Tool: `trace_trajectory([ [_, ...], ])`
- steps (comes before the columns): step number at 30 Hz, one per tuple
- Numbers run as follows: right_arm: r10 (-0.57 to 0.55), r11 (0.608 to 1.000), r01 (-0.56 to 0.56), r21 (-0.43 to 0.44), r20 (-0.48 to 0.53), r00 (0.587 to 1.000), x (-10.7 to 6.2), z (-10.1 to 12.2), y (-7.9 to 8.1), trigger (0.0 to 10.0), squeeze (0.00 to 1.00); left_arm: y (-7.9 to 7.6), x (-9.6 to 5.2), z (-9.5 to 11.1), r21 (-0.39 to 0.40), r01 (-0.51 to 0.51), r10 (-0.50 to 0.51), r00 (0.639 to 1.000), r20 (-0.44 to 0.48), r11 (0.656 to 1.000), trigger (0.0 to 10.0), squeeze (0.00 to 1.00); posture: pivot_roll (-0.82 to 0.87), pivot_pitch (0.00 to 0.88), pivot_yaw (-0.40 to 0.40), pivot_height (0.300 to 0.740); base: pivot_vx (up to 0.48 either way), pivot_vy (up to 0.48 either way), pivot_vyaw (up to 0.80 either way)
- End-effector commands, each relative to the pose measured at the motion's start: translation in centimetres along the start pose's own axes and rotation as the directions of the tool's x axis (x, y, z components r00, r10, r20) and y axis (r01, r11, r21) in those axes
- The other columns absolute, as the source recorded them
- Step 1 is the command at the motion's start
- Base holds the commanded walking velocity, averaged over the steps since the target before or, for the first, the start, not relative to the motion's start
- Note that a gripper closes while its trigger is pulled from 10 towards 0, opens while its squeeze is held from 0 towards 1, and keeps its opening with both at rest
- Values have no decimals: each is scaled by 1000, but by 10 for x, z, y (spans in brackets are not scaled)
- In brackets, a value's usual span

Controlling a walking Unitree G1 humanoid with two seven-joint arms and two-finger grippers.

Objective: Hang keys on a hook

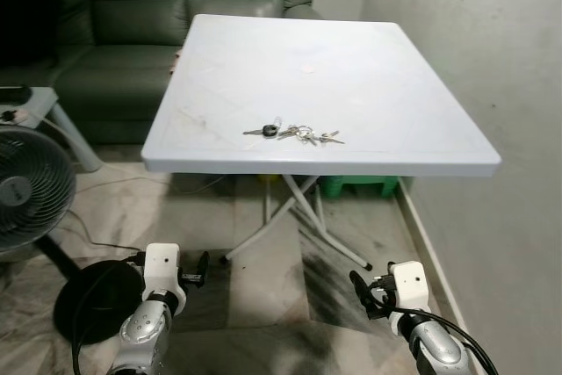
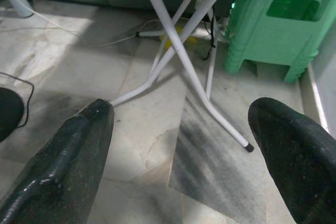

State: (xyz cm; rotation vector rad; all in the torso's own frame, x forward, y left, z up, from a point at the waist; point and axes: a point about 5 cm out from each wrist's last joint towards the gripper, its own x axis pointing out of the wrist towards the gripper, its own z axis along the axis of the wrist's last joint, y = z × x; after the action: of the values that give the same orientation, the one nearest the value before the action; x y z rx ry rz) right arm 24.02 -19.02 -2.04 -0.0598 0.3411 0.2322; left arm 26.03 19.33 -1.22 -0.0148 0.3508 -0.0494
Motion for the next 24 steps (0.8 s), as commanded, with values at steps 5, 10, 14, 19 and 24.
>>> trace_trajectory([
  [5,-16,1000,16,20,19,1000,0,3,-3,10000,0,-1,2,4,2,11,-11,1000,14,1000,10000,0,-1,0,-10,740,0,0,555],
  [10,-19,1000,18,23,21,1000,0,3,-4,10000,0,-3,3,4,-23,24,-24,1000,11,999,10000,0,-4,0,-11,740,0,0,0],
  [14,-14,1000,14,24,26,1000,1,4,-3,10000,0,-4,4,6,-33,28,-28,999,17,999,10000,0,-5,0,-11,740,0,0,0],
  [19,-12,1000,11,23,29,1000,1,5,-3,10000,0,-4,4,6,-17,19,-18,1000,16,1000,10000,0,-6,0,-13,740,0,0,0],
  [24,-12,1000,10,19,59,998,2,10,-4,10000,0,-3,4,8,13,-3,2,999,32,1000,10000,0,-7,0,-12,740,0,0,0],
])
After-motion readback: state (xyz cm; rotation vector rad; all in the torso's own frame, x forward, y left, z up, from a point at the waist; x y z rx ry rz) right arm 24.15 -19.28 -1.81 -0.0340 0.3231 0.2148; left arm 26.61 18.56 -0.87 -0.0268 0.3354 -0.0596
